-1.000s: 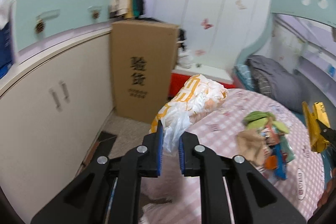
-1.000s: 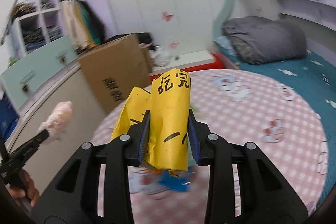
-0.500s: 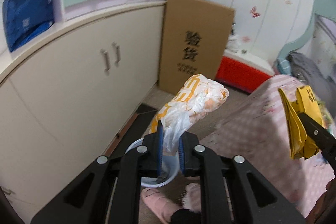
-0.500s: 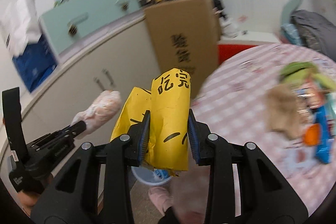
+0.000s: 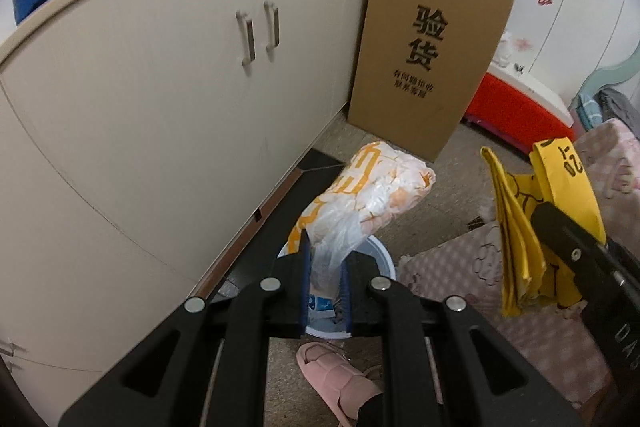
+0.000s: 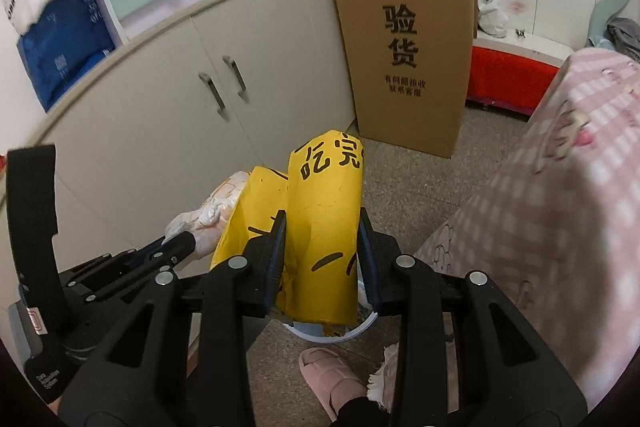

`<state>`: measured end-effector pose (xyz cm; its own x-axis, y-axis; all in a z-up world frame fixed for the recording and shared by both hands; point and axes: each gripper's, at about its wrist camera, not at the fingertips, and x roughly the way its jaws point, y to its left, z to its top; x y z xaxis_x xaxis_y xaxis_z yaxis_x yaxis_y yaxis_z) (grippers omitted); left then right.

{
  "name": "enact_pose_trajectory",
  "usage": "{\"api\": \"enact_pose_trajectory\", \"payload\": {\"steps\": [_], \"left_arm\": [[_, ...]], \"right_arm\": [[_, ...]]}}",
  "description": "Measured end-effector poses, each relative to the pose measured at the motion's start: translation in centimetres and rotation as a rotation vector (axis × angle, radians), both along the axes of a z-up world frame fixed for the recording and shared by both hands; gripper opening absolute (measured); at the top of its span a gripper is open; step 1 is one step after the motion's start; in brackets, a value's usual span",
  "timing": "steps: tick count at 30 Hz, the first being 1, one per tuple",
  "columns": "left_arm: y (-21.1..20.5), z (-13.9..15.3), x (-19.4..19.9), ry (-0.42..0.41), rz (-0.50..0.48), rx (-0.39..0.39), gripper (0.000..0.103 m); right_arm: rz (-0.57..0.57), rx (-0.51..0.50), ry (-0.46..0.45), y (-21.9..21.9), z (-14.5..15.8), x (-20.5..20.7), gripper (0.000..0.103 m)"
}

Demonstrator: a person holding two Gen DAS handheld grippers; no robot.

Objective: Collect trash
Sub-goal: 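Carry both bags to the wastebasket and open both grippers over it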

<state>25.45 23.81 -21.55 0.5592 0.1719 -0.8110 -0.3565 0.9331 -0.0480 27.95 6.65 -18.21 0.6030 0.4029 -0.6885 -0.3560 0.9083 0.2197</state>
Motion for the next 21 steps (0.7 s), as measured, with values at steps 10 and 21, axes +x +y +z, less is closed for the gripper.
{"api": "enact_pose_trajectory", "payload": {"steps": [10,21], "left_arm": [[-0.4,-2.3,3.8,0.039,0.011,0.040,0.067],[-0.9,-2.3,3.2,0.038,0.002,0.061,0.071]], "right_arm": [[-0.039,-0.019,0.041,-0.4,-2.6,2.1,0.033],[-0.031,-0.021,0.053,-0.3,-3.0,1.9,0.033]]}}
